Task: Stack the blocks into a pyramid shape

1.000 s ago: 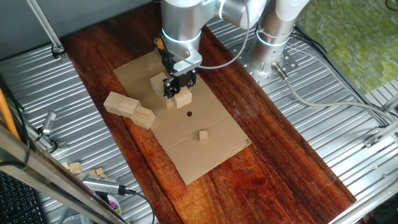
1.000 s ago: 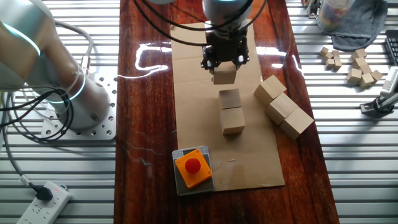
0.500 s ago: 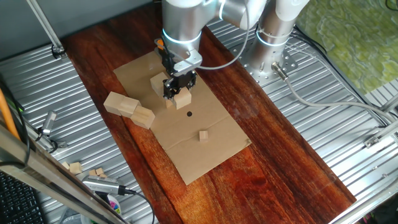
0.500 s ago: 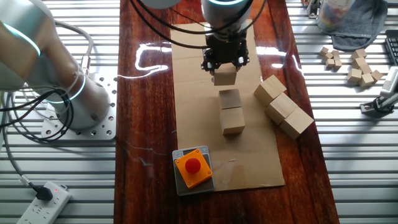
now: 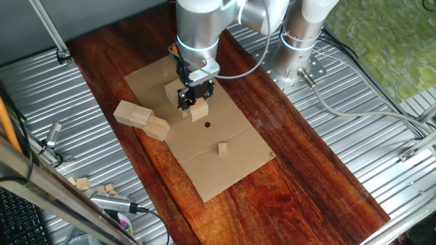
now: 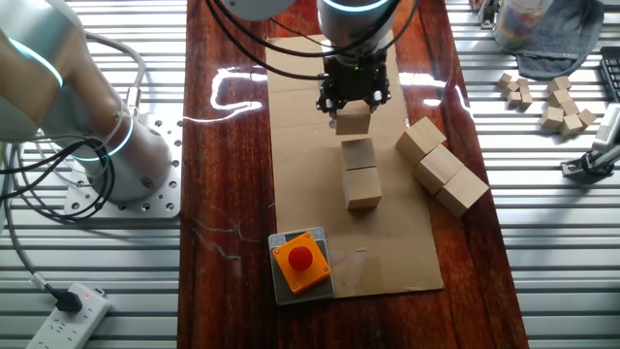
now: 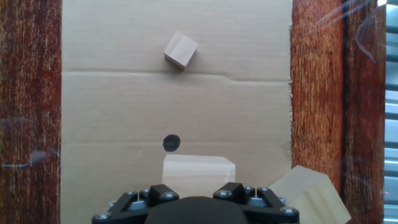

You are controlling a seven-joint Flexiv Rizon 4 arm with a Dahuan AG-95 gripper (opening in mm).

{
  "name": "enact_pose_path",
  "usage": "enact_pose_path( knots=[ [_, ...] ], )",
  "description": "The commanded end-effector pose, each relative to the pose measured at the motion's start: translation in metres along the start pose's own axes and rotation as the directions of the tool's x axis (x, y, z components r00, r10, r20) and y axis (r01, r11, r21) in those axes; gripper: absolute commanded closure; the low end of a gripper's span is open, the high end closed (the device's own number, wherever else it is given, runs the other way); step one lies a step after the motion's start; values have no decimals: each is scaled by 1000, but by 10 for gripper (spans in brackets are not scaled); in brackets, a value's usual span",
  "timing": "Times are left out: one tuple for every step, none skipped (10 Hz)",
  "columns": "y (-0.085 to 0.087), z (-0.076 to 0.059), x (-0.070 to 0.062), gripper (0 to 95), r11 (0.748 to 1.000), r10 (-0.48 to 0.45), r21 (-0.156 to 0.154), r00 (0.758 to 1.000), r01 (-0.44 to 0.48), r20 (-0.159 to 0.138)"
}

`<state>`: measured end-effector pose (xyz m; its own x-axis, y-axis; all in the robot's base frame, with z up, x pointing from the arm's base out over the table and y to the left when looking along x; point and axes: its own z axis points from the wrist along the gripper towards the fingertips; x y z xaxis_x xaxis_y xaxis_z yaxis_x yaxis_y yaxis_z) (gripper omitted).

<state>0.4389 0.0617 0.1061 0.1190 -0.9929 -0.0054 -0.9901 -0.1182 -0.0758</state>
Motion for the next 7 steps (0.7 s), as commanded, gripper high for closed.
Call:
enact_pose_path(
  knots=[
    [-2,5,1,950,1000,2,3,1000,-2,2],
    [-3,6,1,950,1000,0,4,1000,0,0],
    [-3,7,1,950,1000,-2,4,1000,2,0],
    [-3,8,1,950,1000,-4,5,1000,4,0],
    [-4,10,1,950,1000,-7,7,1000,7,-1],
    [-5,12,2,950,1000,-11,9,1000,11,0],
    [-6,14,2,950,1000,-12,10,1000,12,1]
  ],
)
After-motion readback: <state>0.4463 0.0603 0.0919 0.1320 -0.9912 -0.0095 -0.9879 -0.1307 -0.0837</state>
